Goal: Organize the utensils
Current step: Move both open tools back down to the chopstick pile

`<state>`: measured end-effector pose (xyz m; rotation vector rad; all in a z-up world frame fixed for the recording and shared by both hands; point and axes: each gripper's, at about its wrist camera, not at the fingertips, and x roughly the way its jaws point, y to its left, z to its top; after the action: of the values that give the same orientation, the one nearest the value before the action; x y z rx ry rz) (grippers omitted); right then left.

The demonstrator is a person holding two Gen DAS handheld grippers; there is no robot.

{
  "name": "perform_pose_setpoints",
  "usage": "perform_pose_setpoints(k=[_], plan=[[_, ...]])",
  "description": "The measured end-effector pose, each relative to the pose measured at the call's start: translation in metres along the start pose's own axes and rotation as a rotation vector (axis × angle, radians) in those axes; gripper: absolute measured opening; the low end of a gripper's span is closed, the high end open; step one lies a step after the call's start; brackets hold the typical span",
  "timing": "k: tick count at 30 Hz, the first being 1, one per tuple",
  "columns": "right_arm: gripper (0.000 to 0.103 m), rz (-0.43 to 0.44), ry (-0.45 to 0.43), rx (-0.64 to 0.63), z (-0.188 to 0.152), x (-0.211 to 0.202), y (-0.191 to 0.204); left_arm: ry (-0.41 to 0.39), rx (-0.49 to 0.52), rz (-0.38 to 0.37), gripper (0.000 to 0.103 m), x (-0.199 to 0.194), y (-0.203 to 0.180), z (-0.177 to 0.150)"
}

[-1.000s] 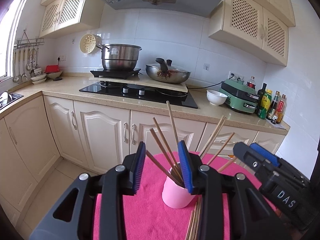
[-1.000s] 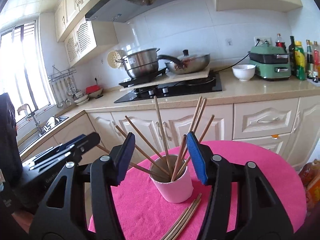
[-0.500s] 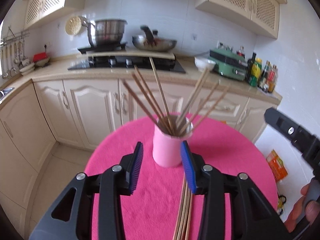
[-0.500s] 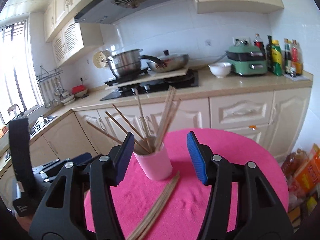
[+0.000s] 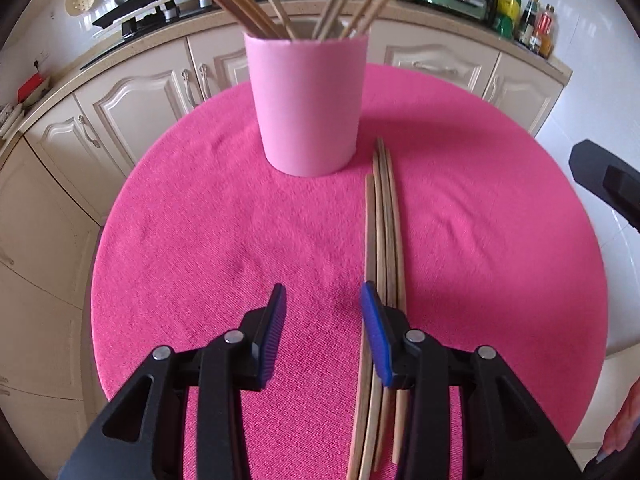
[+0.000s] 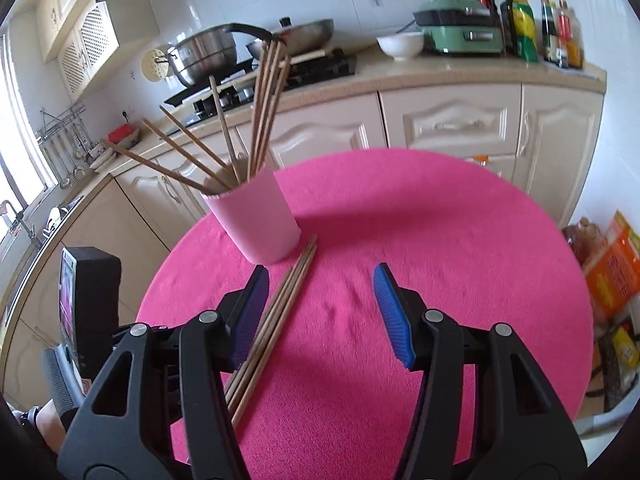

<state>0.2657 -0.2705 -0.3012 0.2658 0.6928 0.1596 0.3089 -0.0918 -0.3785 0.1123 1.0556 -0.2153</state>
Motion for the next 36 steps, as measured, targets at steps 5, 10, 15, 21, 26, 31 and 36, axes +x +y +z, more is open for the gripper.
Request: perform_pose_setpoints(k=[5, 10, 15, 21, 26, 31, 36], plan=[[0.054, 0.003, 0.035, 0.013, -0.007, 0.011, -0.005, 0.014, 0.016, 0.005, 0.039, 0.007, -0.004, -0.001], [0.054, 0.002, 0.064, 0.022, -0.011, 0.020, -0.008, 0.019, 0.038, 0.003, 0.039, 0.010, -0.007, 0.005], [0.054, -0.001, 0.089, 0.031, -0.009, 0.026, -0.011, 0.066, 0.095, 0.003, 0.039, 0.016, -0.014, 0.009], [0.054, -0.010, 0.124, 0.041, -0.010, 0.035, -0.014, 0.093, 0.037, -0.010, 0.037, 0.023, -0.008, 0.016], [0.054, -0.017, 0.191, 0.043, -0.012, 0.051, -0.014, 0.106, -0.033, -0.040, 0.007, 0.024, 0.007, 0.019], [0.054, -0.023, 0.270, 0.040, -0.014, 0.071, -0.005, 0.095, -0.153, -0.096, 0.006, 0.014, 0.030, 0.012], [0.054, -0.039, 0.330, 0.015, -0.016, 0.093, 0.011, 0.072, -0.234, -0.107, 0.006, 0.003, 0.049, 0.004]])
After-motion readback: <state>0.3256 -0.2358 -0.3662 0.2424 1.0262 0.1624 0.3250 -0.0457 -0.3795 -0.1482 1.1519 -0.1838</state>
